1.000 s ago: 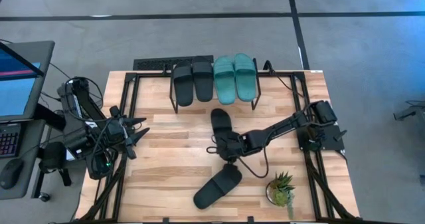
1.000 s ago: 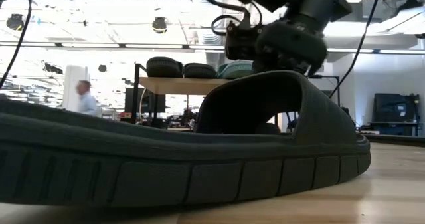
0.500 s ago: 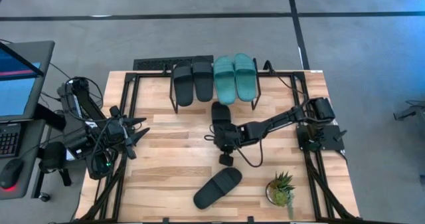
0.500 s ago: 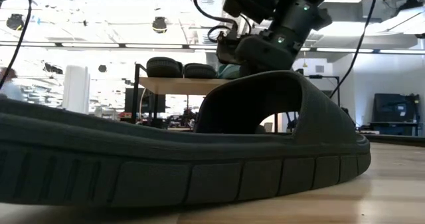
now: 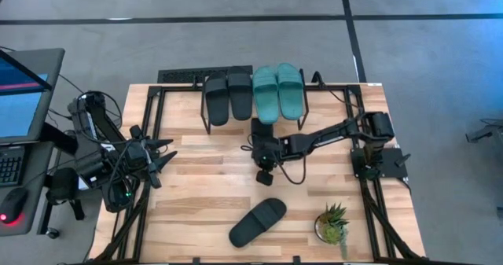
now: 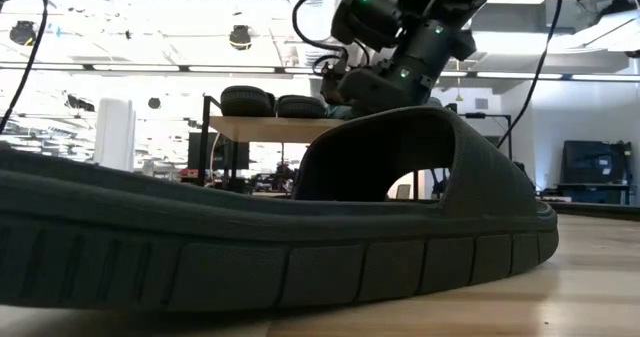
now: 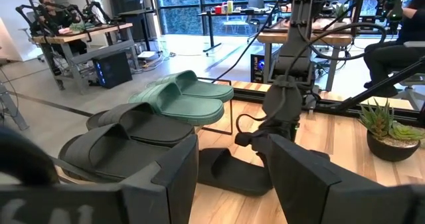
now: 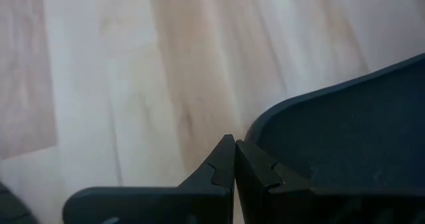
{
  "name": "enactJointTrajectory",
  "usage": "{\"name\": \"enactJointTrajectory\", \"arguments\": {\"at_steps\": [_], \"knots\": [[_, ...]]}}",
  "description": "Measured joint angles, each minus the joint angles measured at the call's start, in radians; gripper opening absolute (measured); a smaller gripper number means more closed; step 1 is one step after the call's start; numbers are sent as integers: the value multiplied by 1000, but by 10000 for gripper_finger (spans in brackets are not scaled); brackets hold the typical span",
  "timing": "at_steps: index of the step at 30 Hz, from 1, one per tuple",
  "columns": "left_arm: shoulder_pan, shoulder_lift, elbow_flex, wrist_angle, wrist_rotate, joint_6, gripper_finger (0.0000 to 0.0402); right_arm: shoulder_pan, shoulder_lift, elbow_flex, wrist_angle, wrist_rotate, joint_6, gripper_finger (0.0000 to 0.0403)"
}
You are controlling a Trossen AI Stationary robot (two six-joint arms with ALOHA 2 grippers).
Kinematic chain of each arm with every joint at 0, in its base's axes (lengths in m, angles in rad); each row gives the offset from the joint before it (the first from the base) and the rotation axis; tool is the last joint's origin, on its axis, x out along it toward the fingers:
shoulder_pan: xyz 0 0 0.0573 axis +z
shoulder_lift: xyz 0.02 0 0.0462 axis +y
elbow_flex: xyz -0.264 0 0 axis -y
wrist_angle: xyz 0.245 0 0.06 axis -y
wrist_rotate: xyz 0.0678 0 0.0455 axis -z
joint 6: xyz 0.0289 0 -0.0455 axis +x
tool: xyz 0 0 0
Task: Pick and place slides into the shelf
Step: Put the black slipper under the shelf
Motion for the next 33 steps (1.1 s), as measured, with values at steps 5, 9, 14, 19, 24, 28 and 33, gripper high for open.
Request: {"name": "enactJointTrajectory", "arguments": {"at_steps": [5, 9, 14, 19, 24, 28, 33], "knots": [[0, 0, 0, 0, 0, 0, 168, -31, 0, 0, -1, 0, -6, 0], [0, 0, 0, 3, 0, 0, 168, -51, 0, 0, -22, 2, -5, 0], [0, 0, 0, 3, 2, -8, 168, -82, 0, 0, -65, 2, -3, 0], [0, 0, 0, 11, 3, -17, 168, -104, 0, 0, -61, 1, -5, 0], [0, 0, 0, 30, 5, -15, 168, -106, 0, 0, -31, 2, -5, 0], [0, 0, 0, 29, 4, -14, 168, -109, 0, 4, -18, 5, -5, 0], [0, 0, 0, 29, 4, -12, 168, -127, 0, 6, -19, 4, -5, 0]]}}
